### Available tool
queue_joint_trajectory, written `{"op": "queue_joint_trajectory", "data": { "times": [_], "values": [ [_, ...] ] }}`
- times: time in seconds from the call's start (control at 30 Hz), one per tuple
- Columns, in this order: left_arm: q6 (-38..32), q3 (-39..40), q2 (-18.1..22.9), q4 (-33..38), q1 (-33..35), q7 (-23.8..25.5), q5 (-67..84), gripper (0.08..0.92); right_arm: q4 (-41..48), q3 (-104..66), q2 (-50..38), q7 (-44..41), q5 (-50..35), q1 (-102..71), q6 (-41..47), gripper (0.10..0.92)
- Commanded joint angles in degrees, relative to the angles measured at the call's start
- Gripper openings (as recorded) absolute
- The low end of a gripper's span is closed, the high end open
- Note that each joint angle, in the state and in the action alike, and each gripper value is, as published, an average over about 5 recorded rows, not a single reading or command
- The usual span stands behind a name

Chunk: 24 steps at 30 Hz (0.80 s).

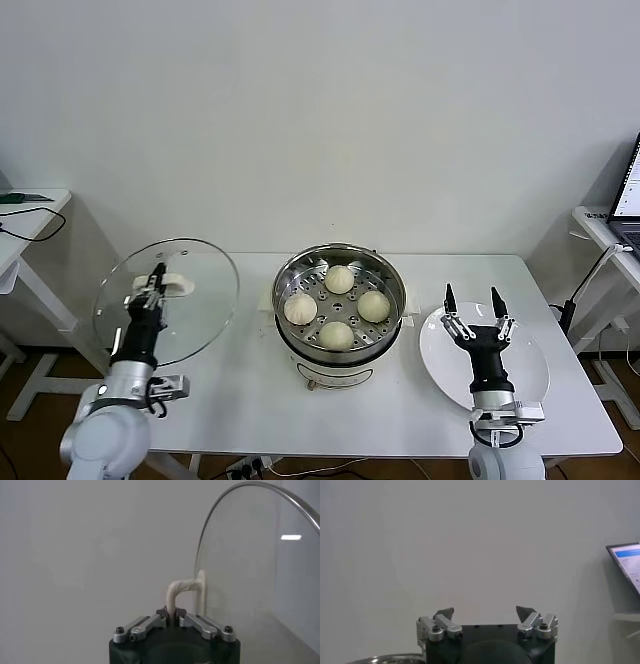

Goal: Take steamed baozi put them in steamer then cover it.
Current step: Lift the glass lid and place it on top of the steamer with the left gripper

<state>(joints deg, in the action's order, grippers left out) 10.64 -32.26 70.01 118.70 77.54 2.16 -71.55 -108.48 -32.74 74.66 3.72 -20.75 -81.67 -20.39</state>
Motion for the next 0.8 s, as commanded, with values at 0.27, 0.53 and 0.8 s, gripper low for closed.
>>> {"op": "queue_joint_trajectory", "data": {
  "times": [0.27, 0.53, 0.8],
  "values": [
    [18.5, 30.6, -0.61, -1.11, -20.74, 12.18, -6.94, 0.187, -0.51, -2.31, 1.24, 0.01, 0.3, -1.03, 0.09, 0.823],
    [20.96, 35.38, 5.38, -5.95, -24.81, 14.27, -12.74, 0.187, -0.08, -2.66, 1.69, 0.04, 0.58, -0.64, 0.22, 0.823],
    [23.18, 38.06, 8.14, -9.03, -25.53, 16.28, -13.95, 0.187, 0.72, -2.09, 2.61, 0.15, 1.67, -0.3, 0.16, 0.823]
  ]
}}
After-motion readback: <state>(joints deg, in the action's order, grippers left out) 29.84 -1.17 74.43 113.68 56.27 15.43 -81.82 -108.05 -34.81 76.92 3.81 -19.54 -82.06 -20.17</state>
